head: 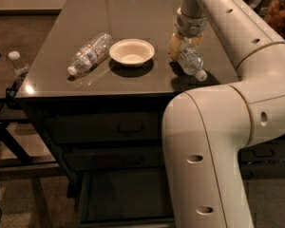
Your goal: Place blue plastic bottle into bottom drawer
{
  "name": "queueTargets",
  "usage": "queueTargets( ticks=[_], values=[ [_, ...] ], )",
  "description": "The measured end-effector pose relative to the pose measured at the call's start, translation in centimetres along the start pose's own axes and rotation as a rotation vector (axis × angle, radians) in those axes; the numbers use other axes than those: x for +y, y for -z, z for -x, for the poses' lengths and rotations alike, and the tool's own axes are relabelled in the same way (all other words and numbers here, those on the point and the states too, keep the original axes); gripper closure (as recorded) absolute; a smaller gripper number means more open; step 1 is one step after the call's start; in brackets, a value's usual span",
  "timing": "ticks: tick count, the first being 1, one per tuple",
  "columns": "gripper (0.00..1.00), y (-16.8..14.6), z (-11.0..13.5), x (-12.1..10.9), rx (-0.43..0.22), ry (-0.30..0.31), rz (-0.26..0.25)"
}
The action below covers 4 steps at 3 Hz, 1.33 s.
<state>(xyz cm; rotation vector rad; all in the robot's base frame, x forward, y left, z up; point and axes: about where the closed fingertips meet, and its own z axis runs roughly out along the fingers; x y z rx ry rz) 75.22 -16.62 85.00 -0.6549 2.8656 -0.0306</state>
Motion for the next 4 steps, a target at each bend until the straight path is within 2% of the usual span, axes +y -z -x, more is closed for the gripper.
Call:
queueTargets(
  ticks=[1,2,3,4],
  values=[
    [1.0,0.0,0.0,0.0,0.0,0.0,0.0],
    [1.0,0.0,0.0,0.0,0.0,0.0,0.0],
    [1.0,0.3,0.8,-0.2,-0.029,-0.014,-0.016],
    [1.0,1.9,0.4,-0.6,-0.053,-0.035,-0.021]
  ],
)
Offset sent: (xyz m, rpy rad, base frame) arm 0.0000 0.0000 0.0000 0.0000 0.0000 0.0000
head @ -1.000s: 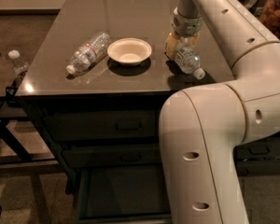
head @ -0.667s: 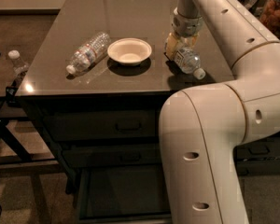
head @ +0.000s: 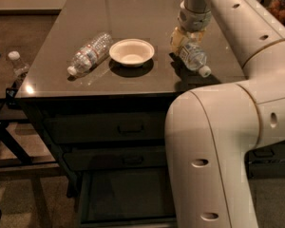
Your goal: Place blue plastic bottle into bottom drawer
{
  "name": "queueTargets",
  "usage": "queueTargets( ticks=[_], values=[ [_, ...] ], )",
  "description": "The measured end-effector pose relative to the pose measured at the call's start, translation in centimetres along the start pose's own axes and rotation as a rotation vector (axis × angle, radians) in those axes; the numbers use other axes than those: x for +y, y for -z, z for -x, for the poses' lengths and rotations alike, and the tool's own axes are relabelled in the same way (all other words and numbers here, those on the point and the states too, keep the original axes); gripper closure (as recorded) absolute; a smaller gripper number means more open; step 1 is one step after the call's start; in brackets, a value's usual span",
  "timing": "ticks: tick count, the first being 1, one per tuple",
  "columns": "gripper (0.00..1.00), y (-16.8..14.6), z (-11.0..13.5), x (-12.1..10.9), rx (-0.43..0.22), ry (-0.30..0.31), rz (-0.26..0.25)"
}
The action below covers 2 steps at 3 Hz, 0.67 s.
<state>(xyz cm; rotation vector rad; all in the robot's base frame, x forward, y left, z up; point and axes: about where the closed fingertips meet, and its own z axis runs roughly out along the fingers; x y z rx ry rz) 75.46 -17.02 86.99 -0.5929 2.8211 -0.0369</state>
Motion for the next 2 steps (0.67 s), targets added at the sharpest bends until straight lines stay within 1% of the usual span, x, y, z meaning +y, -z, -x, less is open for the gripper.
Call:
queueTargets(
  ticks=[1,2],
  values=[
    [1.0,3.42,-2.7,-1.23,-0.025,0.001,0.01],
    [1.0,3.22,-2.04,-1.27,-0.042,0.011,0.007]
  ],
)
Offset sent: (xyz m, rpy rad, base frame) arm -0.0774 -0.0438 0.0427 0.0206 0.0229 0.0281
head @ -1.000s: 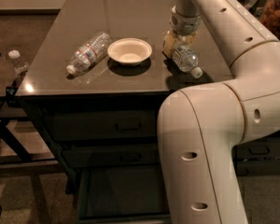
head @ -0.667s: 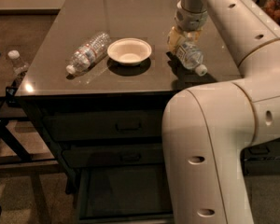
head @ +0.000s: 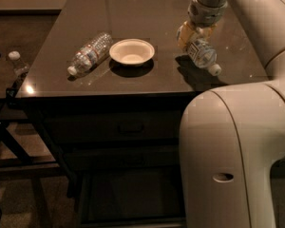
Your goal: Place blue plastic bottle into bottom drawer
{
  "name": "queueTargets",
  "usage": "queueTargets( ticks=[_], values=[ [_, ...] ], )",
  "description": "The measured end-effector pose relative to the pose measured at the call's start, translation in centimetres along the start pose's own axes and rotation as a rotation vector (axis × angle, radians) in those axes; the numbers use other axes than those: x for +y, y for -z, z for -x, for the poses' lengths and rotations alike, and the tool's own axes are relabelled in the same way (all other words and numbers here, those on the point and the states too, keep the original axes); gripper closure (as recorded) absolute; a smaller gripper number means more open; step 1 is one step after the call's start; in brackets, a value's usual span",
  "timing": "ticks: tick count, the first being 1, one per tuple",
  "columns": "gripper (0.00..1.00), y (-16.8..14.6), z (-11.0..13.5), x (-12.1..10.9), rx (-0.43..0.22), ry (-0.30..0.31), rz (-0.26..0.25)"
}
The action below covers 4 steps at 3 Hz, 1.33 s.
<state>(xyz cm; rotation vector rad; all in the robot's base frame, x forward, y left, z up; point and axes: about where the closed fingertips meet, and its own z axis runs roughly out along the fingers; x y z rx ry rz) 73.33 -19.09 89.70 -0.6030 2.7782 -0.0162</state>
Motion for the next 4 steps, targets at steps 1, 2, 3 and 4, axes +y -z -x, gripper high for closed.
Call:
queueTargets(
  ticks=[1,2,3,4],
  values=[
    [1.0,0.0,0.0,0.0,0.0,0.0,0.0],
    [1.0,0.8,-1.9,0.9,0.011,0.014,0.037],
    [1.0,1.8,-5.5,2.5,0.033,0.021,0.084],
    [1.0,1.8,-9.4,3.6,0.061,0.019,0.123]
  ],
)
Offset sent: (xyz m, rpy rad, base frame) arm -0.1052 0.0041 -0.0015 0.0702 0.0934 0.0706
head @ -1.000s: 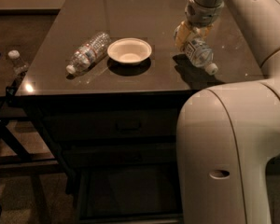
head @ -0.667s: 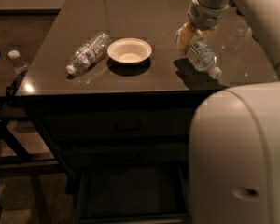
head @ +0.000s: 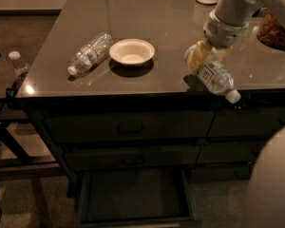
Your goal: Place blue plastic bottle into bottom drawer
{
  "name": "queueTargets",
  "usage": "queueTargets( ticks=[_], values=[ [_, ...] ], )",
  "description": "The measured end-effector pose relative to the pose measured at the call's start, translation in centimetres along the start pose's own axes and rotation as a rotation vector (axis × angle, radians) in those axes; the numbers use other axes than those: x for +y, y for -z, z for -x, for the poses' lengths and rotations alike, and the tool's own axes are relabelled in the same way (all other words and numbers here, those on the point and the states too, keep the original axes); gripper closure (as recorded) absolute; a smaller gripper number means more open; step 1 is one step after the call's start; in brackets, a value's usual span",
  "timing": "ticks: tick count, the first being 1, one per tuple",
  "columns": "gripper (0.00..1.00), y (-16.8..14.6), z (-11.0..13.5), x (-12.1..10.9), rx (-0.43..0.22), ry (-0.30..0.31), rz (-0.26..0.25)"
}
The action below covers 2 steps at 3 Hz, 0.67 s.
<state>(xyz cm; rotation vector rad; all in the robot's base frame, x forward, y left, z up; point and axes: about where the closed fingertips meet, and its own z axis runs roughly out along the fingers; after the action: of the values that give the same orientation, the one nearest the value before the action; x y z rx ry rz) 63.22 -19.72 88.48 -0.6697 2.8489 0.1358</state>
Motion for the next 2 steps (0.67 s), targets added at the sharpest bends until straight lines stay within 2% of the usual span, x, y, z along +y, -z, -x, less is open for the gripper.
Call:
queueTargets(
  ticks=[1,2],
  values=[
    [1.0,-0.81,-0.35,0.13,0.015,0.001,0.003],
    [1.0,-0.35,-0.92,0.29,0.005,-0.002,-0.007]
  ],
)
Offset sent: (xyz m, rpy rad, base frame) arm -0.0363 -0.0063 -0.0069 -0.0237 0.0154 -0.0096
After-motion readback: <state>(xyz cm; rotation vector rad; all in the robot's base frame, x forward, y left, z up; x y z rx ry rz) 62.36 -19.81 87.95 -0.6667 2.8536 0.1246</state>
